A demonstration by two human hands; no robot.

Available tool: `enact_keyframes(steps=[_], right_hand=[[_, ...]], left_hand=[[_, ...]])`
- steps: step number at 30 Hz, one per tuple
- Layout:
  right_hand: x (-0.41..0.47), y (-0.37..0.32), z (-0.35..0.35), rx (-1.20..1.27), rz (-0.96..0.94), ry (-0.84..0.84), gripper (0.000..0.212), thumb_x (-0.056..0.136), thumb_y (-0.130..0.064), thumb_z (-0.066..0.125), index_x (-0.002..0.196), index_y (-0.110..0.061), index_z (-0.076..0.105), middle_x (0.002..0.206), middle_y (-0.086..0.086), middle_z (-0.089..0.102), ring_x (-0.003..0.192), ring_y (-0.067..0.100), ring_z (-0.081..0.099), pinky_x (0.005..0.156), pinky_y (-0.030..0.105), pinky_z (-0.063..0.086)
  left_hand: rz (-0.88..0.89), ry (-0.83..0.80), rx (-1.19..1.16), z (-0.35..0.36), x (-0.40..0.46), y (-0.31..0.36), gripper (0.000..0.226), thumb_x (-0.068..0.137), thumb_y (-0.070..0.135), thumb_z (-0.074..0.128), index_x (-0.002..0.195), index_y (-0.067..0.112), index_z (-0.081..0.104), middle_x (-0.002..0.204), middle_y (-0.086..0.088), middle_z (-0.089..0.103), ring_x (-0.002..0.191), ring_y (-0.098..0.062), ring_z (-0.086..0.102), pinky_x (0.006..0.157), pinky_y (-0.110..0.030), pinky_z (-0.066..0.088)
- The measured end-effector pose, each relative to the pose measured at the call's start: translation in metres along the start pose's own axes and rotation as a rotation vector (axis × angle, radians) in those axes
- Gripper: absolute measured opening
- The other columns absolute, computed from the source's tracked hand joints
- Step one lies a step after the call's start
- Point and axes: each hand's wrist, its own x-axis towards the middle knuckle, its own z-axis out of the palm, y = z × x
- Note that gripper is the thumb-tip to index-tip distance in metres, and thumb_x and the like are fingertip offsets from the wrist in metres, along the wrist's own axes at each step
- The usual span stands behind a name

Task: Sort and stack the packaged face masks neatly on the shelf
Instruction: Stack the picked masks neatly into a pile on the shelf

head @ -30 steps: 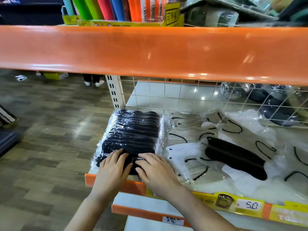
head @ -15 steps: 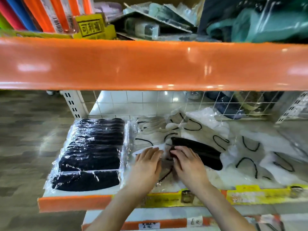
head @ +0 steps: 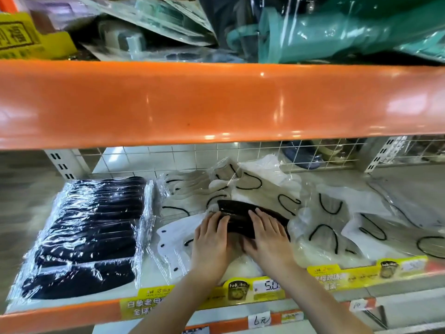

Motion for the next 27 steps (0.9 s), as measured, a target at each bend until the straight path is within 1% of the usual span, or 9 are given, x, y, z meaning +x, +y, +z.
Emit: enact_keyframes(steps=[4, 8, 11, 13, 17, 19, 22, 25, 27], right_hand=[[-0.001, 0.002, 0.005, 0.024, -0.039, 0.045, 0.048, 0.081, -0.042, 0.047, 0.104, -0.006, 0.071, 0.111, 0.013, 0.069, 0.098, 0.028, 0.068, 0.079, 0.039, 0.056], [0.000, 0.006, 0.007, 0.105, -0.073, 0.121, 0.037, 0.063, -0.012, 0.083, 0.098, -0.011, 0.072, 0.105, 0.007, 0.070, 0.092, 0.025, 0.069, 0.074, 0.037, 0.057], [0.001, 0.007, 0.003, 0.188, -0.081, 0.203, 0.031, 0.065, 0.001, 0.068, 0.093, -0.012, 0.073, 0.095, 0.003, 0.069, 0.084, 0.024, 0.069, 0.072, 0.037, 0.056], [0.001, 0.006, -0.002, 0.247, -0.072, 0.237, 0.030, 0.067, 0.000, 0.058, 0.091, -0.011, 0.072, 0.093, 0.002, 0.067, 0.082, 0.023, 0.066, 0.072, 0.037, 0.056], [0.000, 0.008, -0.011, 0.366, -0.031, 0.258, 0.033, 0.079, -0.011, 0.041, 0.092, -0.011, 0.071, 0.096, 0.001, 0.066, 0.086, 0.021, 0.064, 0.076, 0.036, 0.054], [-0.001, 0.009, -0.014, 0.424, -0.020, 0.259, 0.034, 0.080, -0.014, 0.039, 0.091, -0.012, 0.071, 0.095, -0.001, 0.067, 0.087, 0.018, 0.064, 0.078, 0.033, 0.053], [-0.002, 0.008, -0.017, 0.441, -0.109, 0.260, 0.028, 0.082, -0.012, 0.043, 0.089, -0.012, 0.070, 0.097, -0.002, 0.067, 0.094, 0.014, 0.062, 0.085, 0.026, 0.045], [-0.005, 0.005, -0.023, 0.407, -0.277, 0.313, 0.020, 0.082, -0.013, 0.050, 0.085, -0.011, 0.070, 0.099, -0.002, 0.068, 0.103, 0.016, 0.058, 0.089, 0.031, 0.043], [-0.007, 0.004, -0.026, 0.384, -0.317, 0.366, 0.015, 0.081, -0.014, 0.053, 0.087, -0.014, 0.068, 0.102, 0.001, 0.066, 0.103, 0.020, 0.055, 0.089, 0.033, 0.042]], left_hand=[[-0.024, 0.007, -0.050, 0.003, 0.000, -0.002, 0.043, 0.079, 0.036, 0.043, 0.111, 0.013, 0.060, 0.115, -0.008, 0.066, 0.109, -0.029, 0.063, 0.082, -0.038, 0.053], [-0.096, 0.089, -0.140, 0.002, 0.000, 0.000, 0.046, 0.088, 0.040, 0.041, 0.115, 0.007, 0.060, 0.118, -0.011, 0.064, 0.109, -0.031, 0.060, 0.087, -0.040, 0.051], [-0.178, 0.194, -0.353, -0.004, -0.002, 0.001, 0.047, 0.094, 0.041, 0.036, 0.120, 0.008, 0.057, 0.118, -0.007, 0.059, 0.108, -0.015, 0.053, 0.093, -0.025, 0.042], [-0.265, 0.234, -0.505, -0.011, -0.002, -0.001, 0.036, 0.099, 0.037, 0.039, 0.119, 0.012, 0.055, 0.113, -0.003, 0.057, 0.095, 0.002, 0.049, 0.084, -0.012, 0.034], [-0.487, 0.283, -0.746, -0.015, 0.002, -0.011, 0.017, 0.100, 0.018, 0.042, 0.107, 0.021, 0.057, 0.103, -0.004, 0.065, 0.091, -0.014, 0.064, 0.083, -0.036, 0.049], [-0.662, 0.225, -1.026, -0.024, 0.007, -0.010, 0.018, 0.101, 0.022, 0.042, 0.099, 0.019, 0.060, 0.090, -0.011, 0.069, 0.076, -0.021, 0.067, 0.074, -0.041, 0.055], [-0.875, -0.054, -1.453, -0.040, 0.015, -0.011, 0.035, 0.100, 0.036, 0.042, 0.104, 0.006, 0.061, 0.068, -0.014, 0.067, 0.050, -0.024, 0.059, 0.048, -0.030, 0.050], [-0.859, -0.310, -1.457, -0.046, 0.018, -0.019, 0.043, 0.092, 0.039, 0.052, 0.104, 0.002, 0.067, 0.107, -0.023, 0.068, 0.081, -0.032, 0.061, 0.069, -0.036, 0.049], [-0.777, -0.468, -1.440, -0.049, 0.017, -0.022, 0.036, 0.085, 0.026, 0.060, 0.111, 0.001, 0.067, 0.113, -0.024, 0.065, 0.093, -0.030, 0.063, 0.070, -0.033, 0.051]])
